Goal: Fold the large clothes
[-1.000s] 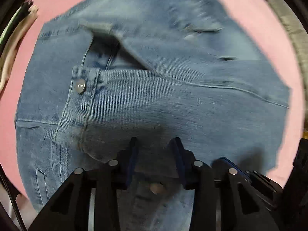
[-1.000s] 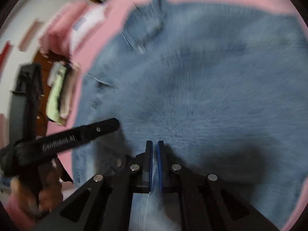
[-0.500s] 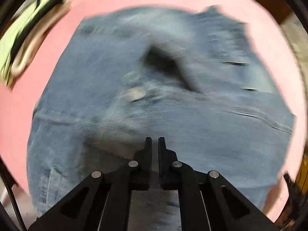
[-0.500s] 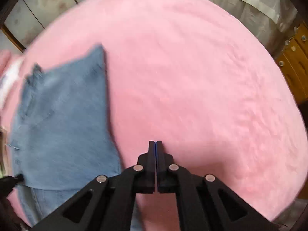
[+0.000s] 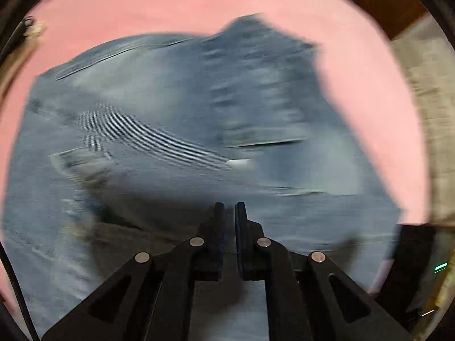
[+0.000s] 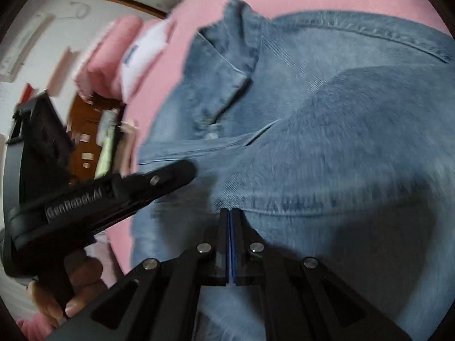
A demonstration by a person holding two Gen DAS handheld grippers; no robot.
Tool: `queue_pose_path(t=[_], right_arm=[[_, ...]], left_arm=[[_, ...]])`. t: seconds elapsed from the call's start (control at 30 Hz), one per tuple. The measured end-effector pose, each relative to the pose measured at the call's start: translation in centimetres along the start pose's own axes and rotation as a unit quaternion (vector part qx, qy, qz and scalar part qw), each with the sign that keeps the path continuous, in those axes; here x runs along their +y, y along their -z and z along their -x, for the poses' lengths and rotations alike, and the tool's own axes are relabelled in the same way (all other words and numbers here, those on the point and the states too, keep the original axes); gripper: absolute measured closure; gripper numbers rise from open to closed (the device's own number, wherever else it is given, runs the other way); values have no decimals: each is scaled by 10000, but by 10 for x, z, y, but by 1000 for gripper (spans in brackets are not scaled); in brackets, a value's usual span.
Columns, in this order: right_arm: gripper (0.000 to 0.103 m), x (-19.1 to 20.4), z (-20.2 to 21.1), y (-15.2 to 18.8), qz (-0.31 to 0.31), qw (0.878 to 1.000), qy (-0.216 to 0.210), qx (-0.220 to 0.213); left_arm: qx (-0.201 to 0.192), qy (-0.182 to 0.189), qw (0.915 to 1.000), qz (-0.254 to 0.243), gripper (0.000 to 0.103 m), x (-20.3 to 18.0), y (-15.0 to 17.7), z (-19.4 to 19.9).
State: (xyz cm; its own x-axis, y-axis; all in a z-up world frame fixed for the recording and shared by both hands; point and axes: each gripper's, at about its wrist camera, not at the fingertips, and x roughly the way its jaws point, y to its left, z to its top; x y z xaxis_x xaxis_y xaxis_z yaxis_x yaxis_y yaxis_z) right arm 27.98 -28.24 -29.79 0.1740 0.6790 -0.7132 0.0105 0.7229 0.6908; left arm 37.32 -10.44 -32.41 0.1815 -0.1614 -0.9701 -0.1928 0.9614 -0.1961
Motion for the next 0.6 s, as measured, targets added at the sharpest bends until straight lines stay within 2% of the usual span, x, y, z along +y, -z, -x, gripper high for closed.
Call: queue_pose_path(t=[0.03,0.07,0.1,0.17,0.2,0.23,0.27,0.33,0.4,0.47,0.53,0.6], right_arm=[[103,-5,-3,-2,-43,10000,-31,54],[103,-14,1,-3,-82,9999,-78,17],[103,-23,7,-4,-115,9998,-63,-138],[103,-50,34,-9,-386,9966,90,-722],[103,-69,56,-8,-690,9913,230,-1098],[103,-91,81,-6,-1057,9794,765,-1542],[103,-105,95,-4,-1246,9728,781,-1792],[103,-134,131,2,-1607,9536,991,-2347],[103,-136,145,0,-1494,9466,1470,-2451],[103,-128,141,-6,-1252,9492,1707,-2329],[103,-118,135,-12,-965,9468,2136,-2207],[103,-113,128,-14,-928,9426,2337,-2196]], left_arm=[[-124,-261,9996,3,98,12,0,-2],[-271,-338,9991,28,98,21,1,0],[-454,-462,9979,69,100,32,2,3],[-645,-486,9966,186,102,52,4,8],[-669,-407,9966,239,102,58,5,8],[-682,-261,9970,258,102,62,6,7],[-752,-277,9966,176,102,61,8,7],[-881,-609,9942,-84,102,48,12,7],[-949,-879,9914,-197,102,40,16,0],[-984,-1090,9889,-229,102,38,15,-6],[-972,-1142,9884,-222,102,33,14,-7],[-947,-1028,9901,-133,102,38,15,-1]])
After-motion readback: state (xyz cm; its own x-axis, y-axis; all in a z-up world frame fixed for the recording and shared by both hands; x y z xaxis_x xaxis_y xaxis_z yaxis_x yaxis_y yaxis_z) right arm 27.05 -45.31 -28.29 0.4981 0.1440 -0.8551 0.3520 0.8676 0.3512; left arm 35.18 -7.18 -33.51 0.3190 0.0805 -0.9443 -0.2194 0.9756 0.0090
